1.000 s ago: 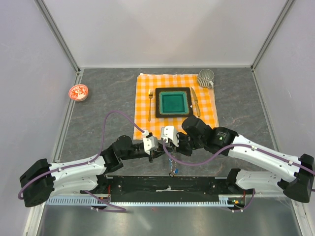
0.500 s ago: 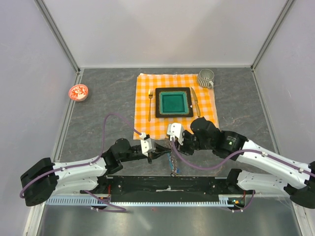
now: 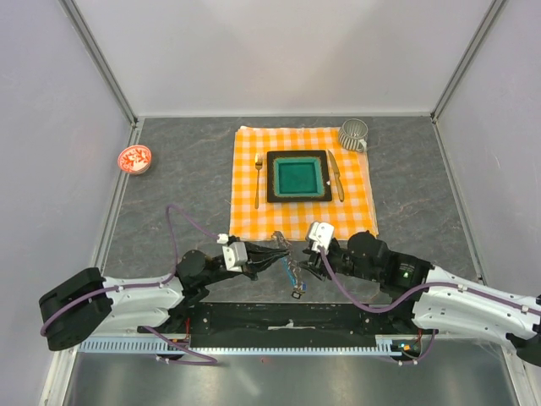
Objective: Put the keys on the keyring
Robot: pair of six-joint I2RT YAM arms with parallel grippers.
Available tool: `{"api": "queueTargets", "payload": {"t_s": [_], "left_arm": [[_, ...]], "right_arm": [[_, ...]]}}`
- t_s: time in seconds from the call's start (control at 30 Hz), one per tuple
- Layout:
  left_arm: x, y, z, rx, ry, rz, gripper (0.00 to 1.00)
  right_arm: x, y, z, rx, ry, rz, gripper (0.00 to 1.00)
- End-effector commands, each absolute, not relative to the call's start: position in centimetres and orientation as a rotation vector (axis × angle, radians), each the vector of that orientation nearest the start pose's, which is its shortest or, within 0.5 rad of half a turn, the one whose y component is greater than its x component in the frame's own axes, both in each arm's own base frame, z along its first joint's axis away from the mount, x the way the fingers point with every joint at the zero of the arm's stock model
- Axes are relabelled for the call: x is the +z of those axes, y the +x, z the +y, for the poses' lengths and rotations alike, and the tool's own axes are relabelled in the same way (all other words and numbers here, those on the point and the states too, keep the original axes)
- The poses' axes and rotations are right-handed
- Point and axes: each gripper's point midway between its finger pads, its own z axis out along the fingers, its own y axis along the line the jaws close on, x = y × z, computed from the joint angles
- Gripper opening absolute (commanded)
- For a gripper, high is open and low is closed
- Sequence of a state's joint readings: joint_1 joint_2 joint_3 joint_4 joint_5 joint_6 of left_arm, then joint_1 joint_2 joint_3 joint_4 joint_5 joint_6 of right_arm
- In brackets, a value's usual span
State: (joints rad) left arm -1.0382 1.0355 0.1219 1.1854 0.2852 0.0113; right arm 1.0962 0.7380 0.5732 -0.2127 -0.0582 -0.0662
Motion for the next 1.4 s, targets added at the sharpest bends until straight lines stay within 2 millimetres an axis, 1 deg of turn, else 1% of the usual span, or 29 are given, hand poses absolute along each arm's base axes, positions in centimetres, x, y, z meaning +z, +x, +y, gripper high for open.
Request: {"api": "queueTargets", "payload": {"t_s": [0.0,0.03,0.07,0.1,0.17,0.2,0.27,0.3,0.33,0.43,0.5,0.53,0.57,0.6,0.63,0.7,0.73,0.77,0.83,0.87,0.97,1.17,1.37], "left_arm": [[26.1,12.3,-29.8,-1.048,0.796,0.857,0.02],[26.2,12.3,-29.9,-1.051,0.795,0.852,0.02],[26.2,12.2,-29.9,-1.057,0.794,0.850,0.02],[26.2,12.2,-30.0,-1.058,0.791,0.847,0.02],[26.3,12.3,-30.0,-1.061,0.788,0.844,0.02],[26.4,12.3,-30.1,-1.062,0.785,0.838,0.02],[26.4,12.3,-30.2,-1.067,0.785,0.837,0.02],[26.7,12.3,-30.2,-1.067,0.780,0.825,0.02],[26.5,12.4,-30.3,-1.068,0.781,0.830,0.02],[26.7,12.3,-30.4,-1.070,0.776,0.813,0.02],[26.9,12.1,-30.5,-1.107,0.762,0.814,0.02],[27.4,12.0,-30.4,-1.113,0.754,0.795,0.02],[27.2,11.9,-30.6,-1.126,0.757,0.800,0.02],[27.4,11.9,-30.6,-1.129,0.753,0.796,0.02],[27.5,11.9,-30.5,-1.133,0.747,0.791,0.02],[27.8,11.9,-30.3,-1.133,0.728,0.781,0.02],[27.9,11.9,-30.2,-1.132,0.724,0.777,0.02],[28.1,11.9,-30.1,-1.132,0.717,0.768,0.02],[28.2,11.8,-30.1,-1.134,0.716,0.765,0.02],[28.3,11.8,-30.0,-1.138,0.710,0.761,0.02],[28.8,11.6,-30.0,-1.147,0.708,0.745,0.02],[30.4,11.4,-29.7,-1.145,0.693,0.696,0.02],[31.6,11.6,-29.7,-1.118,0.680,0.661,0.02]], "right_arm": [[19.3,13.5,27.9,0.768,-1.005,1.606,0.48],[19.2,13.5,28.0,0.769,-1.002,1.600,0.48],[19.9,13.1,28.7,0.814,-0.977,1.583,0.48],[19.6,13.0,28.8,0.821,-0.977,1.580,0.48],[20.2,12.7,29.4,0.850,-0.959,1.548,0.48],[19.9,12.7,29.5,0.854,-0.952,1.548,0.48],[20.2,12.3,30.1,0.880,-0.946,1.523,0.49],[20.0,12.2,30.3,0.889,-0.945,1.526,0.49],[20.0,12.1,30.4,0.896,-0.942,1.521,0.49],[19.3,12.0,31.0,0.893,-0.950,1.539,0.48],[19.0,12.0,31.2,0.896,-0.941,1.541,0.48],[18.8,12.0,31.2,0.899,-0.934,1.548,0.49],[18.9,12.1,31.3,0.899,-0.921,1.548,0.48],[18.6,12.1,31.1,0.893,-0.918,1.556,0.48],[18.8,12.2,31.0,0.894,-0.904,1.555,0.48],[18.5,12.8,30.2,0.854,-0.865,1.578,0.48],[18.8,13.0,29.7,0.843,-0.841,1.575,0.48],[18.5,13.4,29.1,0.807,-0.827,1.592,0.48],[18.6,13.7,28.4,0.779,-0.811,1.592,0.48],[18.3,13.7,28.1,0.762,-0.820,1.601,0.48],[18.2,14.3,27.5,0.718,-0.804,1.613,0.47],[18.1,14.0,27.6,0.705,-0.859,1.621,0.45],[18.0,13.7,27.3,0.690,-0.891,1.638,0.48]]}}
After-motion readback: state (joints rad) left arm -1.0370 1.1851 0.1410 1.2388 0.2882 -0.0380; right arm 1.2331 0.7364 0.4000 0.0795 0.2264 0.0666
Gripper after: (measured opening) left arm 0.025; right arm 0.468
